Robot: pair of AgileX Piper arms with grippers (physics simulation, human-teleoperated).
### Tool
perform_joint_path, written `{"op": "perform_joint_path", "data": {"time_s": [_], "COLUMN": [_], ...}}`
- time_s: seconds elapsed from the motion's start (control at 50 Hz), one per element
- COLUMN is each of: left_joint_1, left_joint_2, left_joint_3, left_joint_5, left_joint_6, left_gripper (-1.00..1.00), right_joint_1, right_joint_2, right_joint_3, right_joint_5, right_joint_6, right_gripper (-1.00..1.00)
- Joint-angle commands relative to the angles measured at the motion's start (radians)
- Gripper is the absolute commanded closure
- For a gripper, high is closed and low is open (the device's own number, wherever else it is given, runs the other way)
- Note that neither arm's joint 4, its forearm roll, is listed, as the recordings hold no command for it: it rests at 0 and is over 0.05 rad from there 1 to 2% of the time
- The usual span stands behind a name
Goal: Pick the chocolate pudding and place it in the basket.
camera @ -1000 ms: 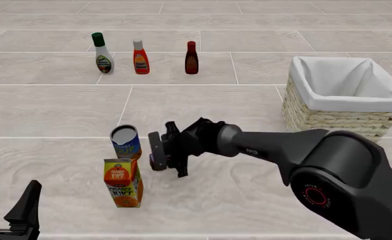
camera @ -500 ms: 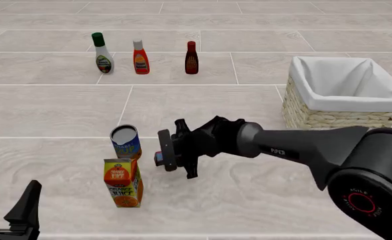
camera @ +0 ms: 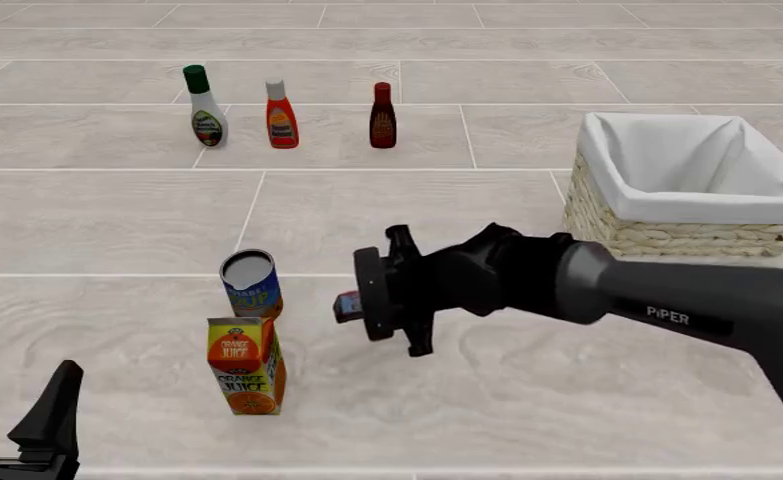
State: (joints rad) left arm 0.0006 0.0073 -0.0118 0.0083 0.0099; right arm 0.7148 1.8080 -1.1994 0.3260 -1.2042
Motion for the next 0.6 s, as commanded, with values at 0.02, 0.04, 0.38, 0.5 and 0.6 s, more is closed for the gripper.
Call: {"op": "perform_joint_path", "data": {"time_s": [0.02,0.04,0.38,0.5,0.6], "left_joint_1": [0.000,0.000,0.000,0.000,0.000], "left_joint_2": [-0.002,-0.002,-0.002,-0.002,-0.002], "left_joint_3": [0.003,0.003,0.003,0.003,0.003], "left_joint_5": [-0.003,-0.002,-0.002,-0.003,-0.002], "left_joint_6": [-0.002,-0.002,-0.002,-0.001,-0.002], "left_gripper": [-1.00,-1.00,-1.00,-1.00,-1.00], "right_joint_1": [-0.026,-0.028,-0.078,-0.093,-0.132], "right_joint_2": [-0.107,-0.116,-0.235,-0.273,-0.301], "right_joint_3": [0.078,0.082,0.123,0.112,0.119], "right_joint_5": [-0.006,-0.005,-0.031,-0.026,-0.049], "right_joint_6": [0.032,0.038,0.138,0.223,0.240], "right_gripper": [1.00,1.00,1.00,1.00,1.00]}}
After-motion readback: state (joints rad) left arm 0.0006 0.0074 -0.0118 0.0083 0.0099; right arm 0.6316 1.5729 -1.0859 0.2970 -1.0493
